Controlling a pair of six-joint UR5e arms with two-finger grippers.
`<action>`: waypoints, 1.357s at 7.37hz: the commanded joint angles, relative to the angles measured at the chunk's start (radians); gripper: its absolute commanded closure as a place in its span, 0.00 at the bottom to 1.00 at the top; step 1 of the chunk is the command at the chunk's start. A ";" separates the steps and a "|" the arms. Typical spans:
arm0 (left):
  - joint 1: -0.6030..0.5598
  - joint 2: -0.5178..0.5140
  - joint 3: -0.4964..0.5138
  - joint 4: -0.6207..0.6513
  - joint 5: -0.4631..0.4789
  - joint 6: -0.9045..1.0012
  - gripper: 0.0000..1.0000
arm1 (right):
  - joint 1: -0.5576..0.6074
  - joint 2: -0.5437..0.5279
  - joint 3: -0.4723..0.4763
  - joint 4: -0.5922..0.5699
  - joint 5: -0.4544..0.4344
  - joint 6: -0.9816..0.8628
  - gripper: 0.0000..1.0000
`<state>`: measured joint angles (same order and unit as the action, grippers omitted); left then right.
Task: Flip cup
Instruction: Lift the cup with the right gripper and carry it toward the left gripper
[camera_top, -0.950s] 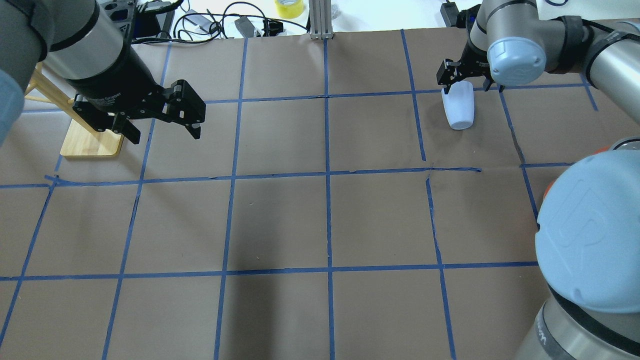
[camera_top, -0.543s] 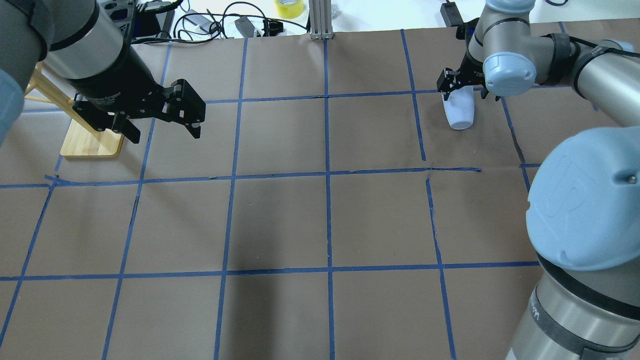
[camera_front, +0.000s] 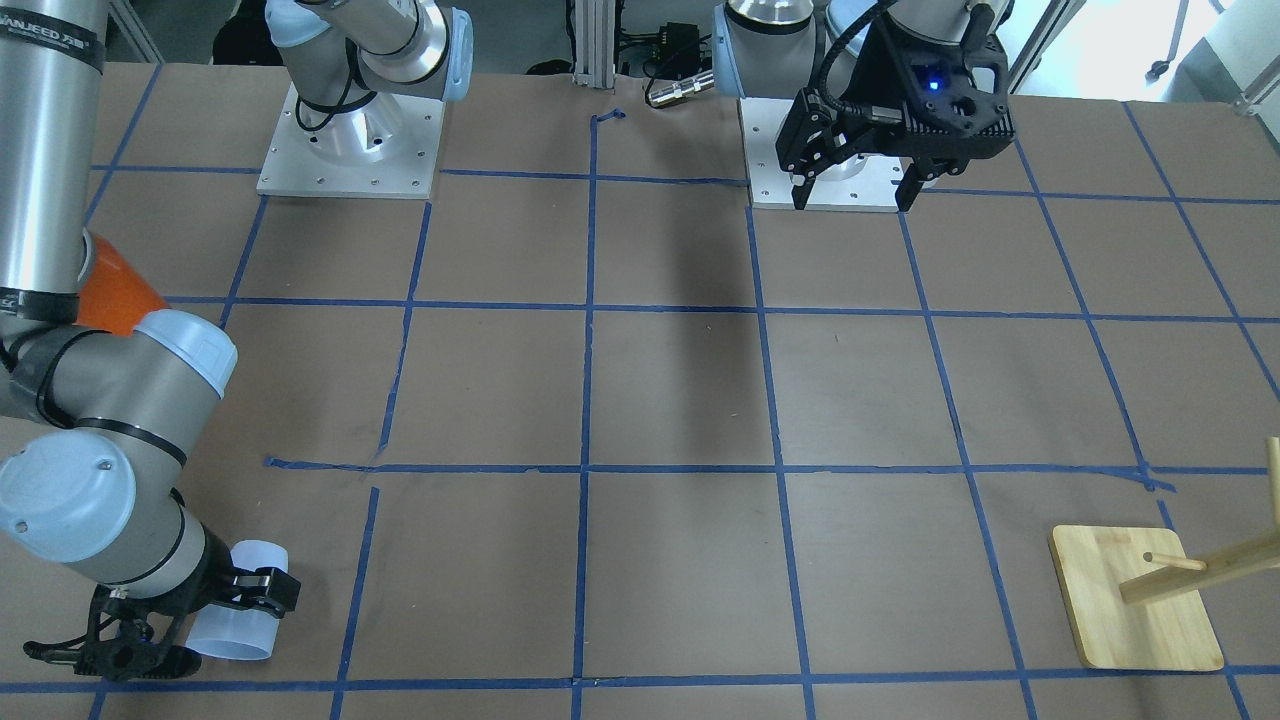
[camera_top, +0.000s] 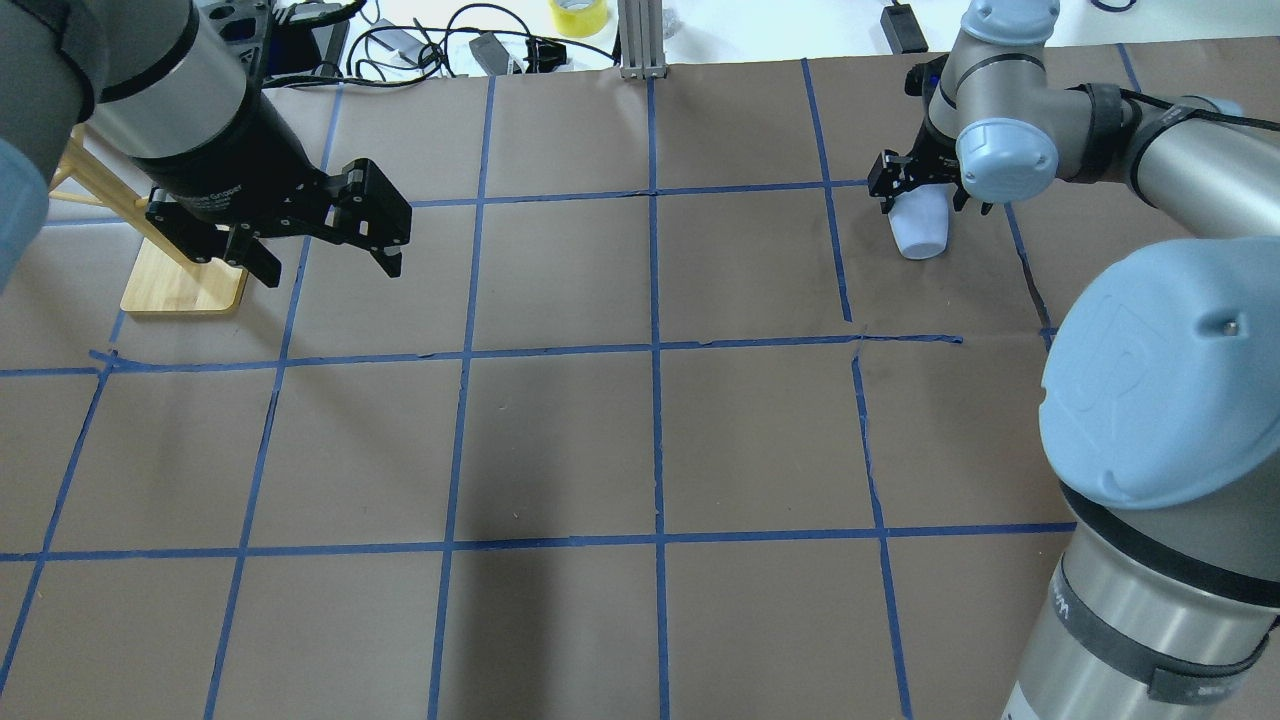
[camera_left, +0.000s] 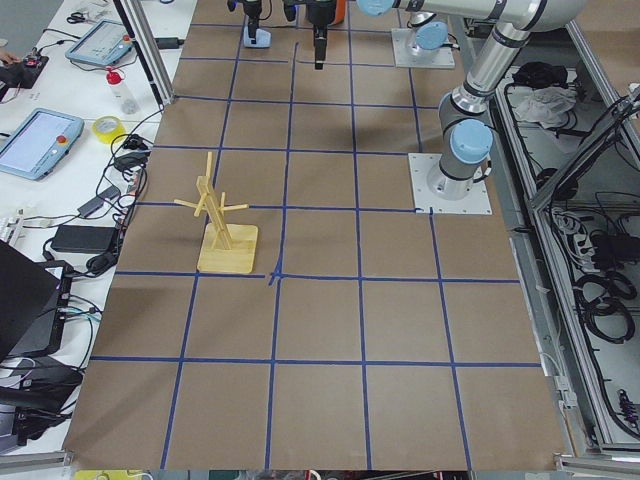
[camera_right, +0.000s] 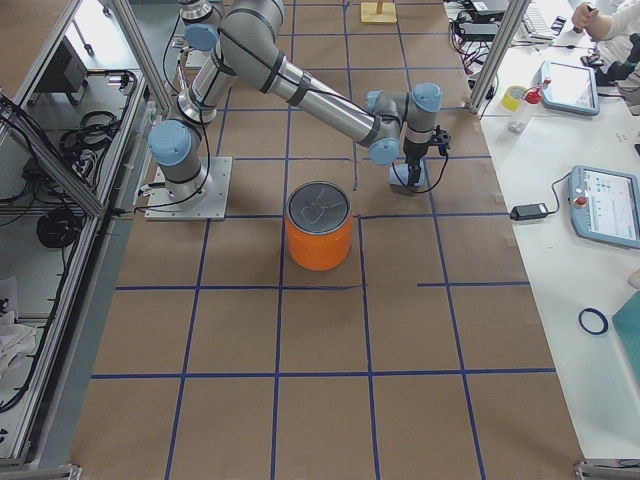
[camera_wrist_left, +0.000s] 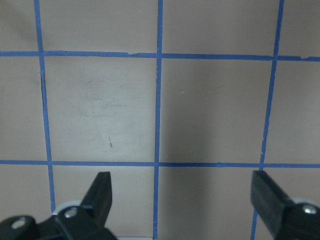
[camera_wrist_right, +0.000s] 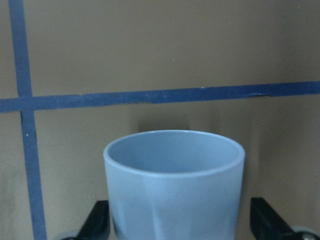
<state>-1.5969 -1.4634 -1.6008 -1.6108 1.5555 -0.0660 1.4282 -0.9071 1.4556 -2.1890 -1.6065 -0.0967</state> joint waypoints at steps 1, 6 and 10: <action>0.000 0.000 -0.001 0.000 0.000 0.000 0.00 | 0.000 0.020 -0.004 -0.011 0.002 0.000 0.00; 0.000 0.000 0.001 0.000 0.000 0.000 0.00 | 0.008 0.007 -0.023 -0.035 -0.001 -0.011 0.93; 0.000 0.000 0.001 0.000 0.000 0.000 0.00 | 0.228 -0.032 -0.075 -0.037 -0.007 -0.090 0.93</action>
<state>-1.5969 -1.4634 -1.5999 -1.6107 1.5554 -0.0660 1.5815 -0.9359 1.3898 -2.2224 -1.6188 -0.1387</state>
